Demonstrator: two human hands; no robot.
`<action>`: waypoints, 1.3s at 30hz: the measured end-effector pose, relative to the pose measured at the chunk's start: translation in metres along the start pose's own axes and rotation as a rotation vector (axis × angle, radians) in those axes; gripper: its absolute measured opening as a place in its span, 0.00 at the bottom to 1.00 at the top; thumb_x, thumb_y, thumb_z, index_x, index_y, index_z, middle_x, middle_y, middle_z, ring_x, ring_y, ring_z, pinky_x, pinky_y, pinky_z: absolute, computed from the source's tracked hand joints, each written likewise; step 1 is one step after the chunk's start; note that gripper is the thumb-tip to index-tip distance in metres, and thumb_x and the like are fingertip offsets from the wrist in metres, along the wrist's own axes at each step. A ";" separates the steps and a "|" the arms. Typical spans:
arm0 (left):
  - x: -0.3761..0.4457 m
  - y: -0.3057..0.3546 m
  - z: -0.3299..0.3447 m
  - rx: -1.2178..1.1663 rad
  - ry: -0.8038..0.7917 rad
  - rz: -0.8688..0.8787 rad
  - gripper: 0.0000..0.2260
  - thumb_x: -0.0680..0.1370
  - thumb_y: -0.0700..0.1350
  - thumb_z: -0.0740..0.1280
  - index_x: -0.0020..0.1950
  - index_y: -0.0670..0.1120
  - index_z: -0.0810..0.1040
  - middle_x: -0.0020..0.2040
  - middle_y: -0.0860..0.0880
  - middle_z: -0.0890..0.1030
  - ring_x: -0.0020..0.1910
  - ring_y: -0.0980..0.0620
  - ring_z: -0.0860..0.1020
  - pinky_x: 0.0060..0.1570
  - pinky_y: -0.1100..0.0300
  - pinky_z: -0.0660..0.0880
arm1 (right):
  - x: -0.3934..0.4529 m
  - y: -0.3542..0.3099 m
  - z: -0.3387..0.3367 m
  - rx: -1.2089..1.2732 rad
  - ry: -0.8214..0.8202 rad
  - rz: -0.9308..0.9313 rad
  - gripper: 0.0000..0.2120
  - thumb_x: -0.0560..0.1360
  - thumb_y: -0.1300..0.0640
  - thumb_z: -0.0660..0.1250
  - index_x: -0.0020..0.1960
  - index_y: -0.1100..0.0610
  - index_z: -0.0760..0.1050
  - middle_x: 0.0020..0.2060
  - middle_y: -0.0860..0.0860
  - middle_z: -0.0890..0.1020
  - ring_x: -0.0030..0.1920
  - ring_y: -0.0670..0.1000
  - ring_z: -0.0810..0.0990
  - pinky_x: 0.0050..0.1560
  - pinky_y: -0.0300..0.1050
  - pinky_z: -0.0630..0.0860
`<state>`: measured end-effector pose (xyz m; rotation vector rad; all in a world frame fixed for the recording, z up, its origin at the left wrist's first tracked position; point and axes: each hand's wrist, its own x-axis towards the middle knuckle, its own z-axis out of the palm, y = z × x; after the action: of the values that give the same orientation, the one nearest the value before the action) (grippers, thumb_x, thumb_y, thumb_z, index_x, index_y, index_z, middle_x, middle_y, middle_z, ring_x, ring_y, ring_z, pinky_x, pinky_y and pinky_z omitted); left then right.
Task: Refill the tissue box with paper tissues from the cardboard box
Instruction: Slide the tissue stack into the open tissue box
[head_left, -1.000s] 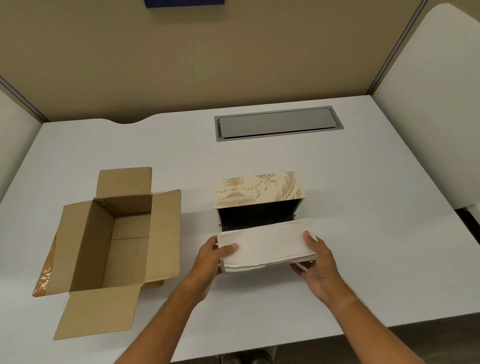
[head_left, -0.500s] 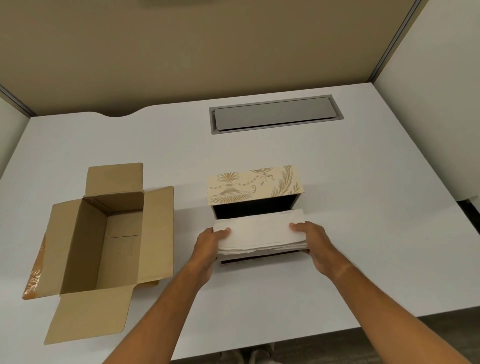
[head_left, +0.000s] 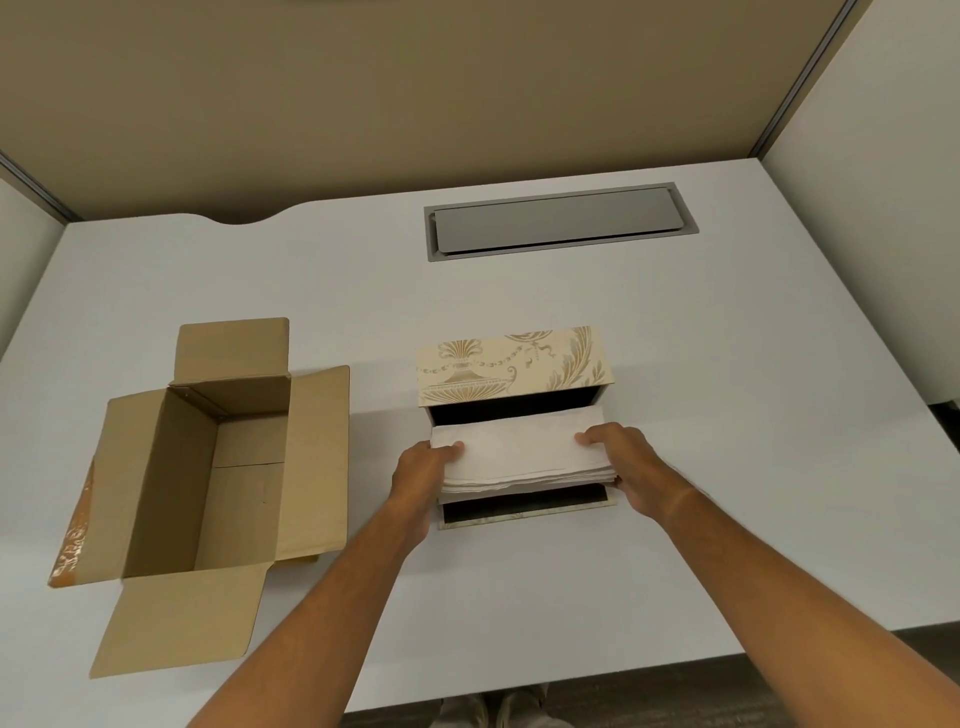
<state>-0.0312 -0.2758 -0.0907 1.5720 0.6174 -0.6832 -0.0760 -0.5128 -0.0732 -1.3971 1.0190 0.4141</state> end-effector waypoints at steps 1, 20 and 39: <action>0.002 -0.002 0.000 0.020 0.006 -0.006 0.16 0.77 0.45 0.67 0.64 0.43 0.75 0.58 0.45 0.81 0.55 0.45 0.79 0.48 0.56 0.76 | -0.001 0.000 0.000 -0.014 0.001 0.003 0.15 0.74 0.57 0.68 0.58 0.61 0.76 0.50 0.56 0.81 0.50 0.55 0.78 0.56 0.52 0.75; 0.001 -0.003 0.005 -0.016 0.072 -0.092 0.23 0.82 0.56 0.53 0.72 0.45 0.66 0.69 0.46 0.73 0.67 0.43 0.71 0.69 0.46 0.67 | 0.003 -0.006 0.009 -0.092 0.062 -0.064 0.35 0.77 0.43 0.67 0.76 0.61 0.62 0.72 0.58 0.69 0.70 0.59 0.68 0.64 0.50 0.66; -0.004 0.004 0.003 0.075 0.087 -0.077 0.24 0.80 0.60 0.56 0.68 0.45 0.70 0.67 0.45 0.74 0.64 0.43 0.72 0.67 0.45 0.69 | -0.003 -0.012 0.007 -0.097 0.056 -0.041 0.38 0.76 0.38 0.65 0.77 0.59 0.61 0.74 0.57 0.67 0.71 0.59 0.67 0.69 0.54 0.66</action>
<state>-0.0309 -0.2794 -0.0856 1.6612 0.7272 -0.7046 -0.0659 -0.5078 -0.0649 -1.5212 1.0259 0.4003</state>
